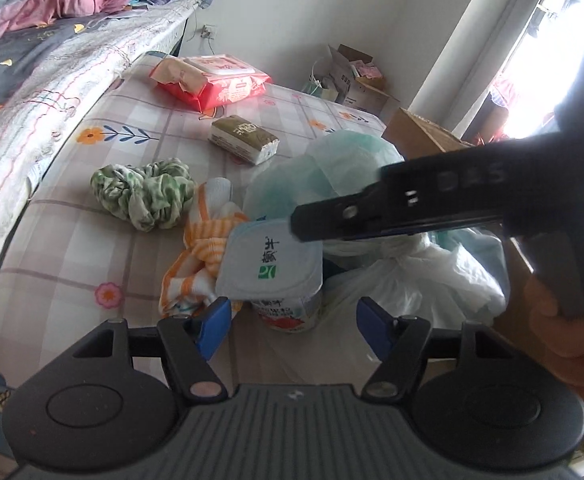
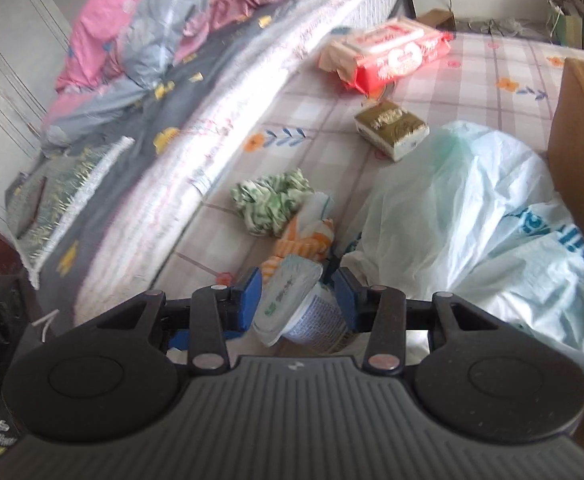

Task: Organize soft objects
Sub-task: 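Close the right tool on the white yogurt cup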

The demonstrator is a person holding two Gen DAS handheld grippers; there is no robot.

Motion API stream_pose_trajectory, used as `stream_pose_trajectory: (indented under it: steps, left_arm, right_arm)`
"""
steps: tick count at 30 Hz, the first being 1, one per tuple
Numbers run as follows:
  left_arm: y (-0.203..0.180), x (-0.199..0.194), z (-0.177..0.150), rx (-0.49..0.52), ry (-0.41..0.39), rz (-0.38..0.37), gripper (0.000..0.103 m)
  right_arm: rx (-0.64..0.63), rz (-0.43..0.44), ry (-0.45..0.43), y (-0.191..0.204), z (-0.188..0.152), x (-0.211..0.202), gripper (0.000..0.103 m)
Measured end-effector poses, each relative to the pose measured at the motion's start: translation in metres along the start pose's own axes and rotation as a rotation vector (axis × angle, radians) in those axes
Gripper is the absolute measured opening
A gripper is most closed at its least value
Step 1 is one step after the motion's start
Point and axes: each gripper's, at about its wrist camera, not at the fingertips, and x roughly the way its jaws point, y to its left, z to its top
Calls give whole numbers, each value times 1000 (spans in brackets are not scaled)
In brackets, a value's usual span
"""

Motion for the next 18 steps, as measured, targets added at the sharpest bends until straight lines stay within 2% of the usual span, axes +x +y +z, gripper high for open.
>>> stream_pose_trajectory:
  steps: [7, 11, 13, 15, 18]
  left_arm:
    - [8, 13, 1, -48, -14, -9, 69]
    - [12, 15, 4, -73, -46, -6, 69]
    - [13, 15, 5, -87, -66, -8, 60]
    - [15, 17, 8, -100, -69, -13, 57]
    - [16, 11, 8, -105, -87, 12, 56]
  right_arm:
    - [-23, -50, 15, 0, 9, 20, 40]
    - [-23, -42, 22, -2, 12, 27, 38]
    - [-20, -27, 32, -2, 11, 32, 36]
    - [-17, -19, 29, -2, 12, 34, 30]
    - [4, 18, 28, -3, 12, 31, 27]
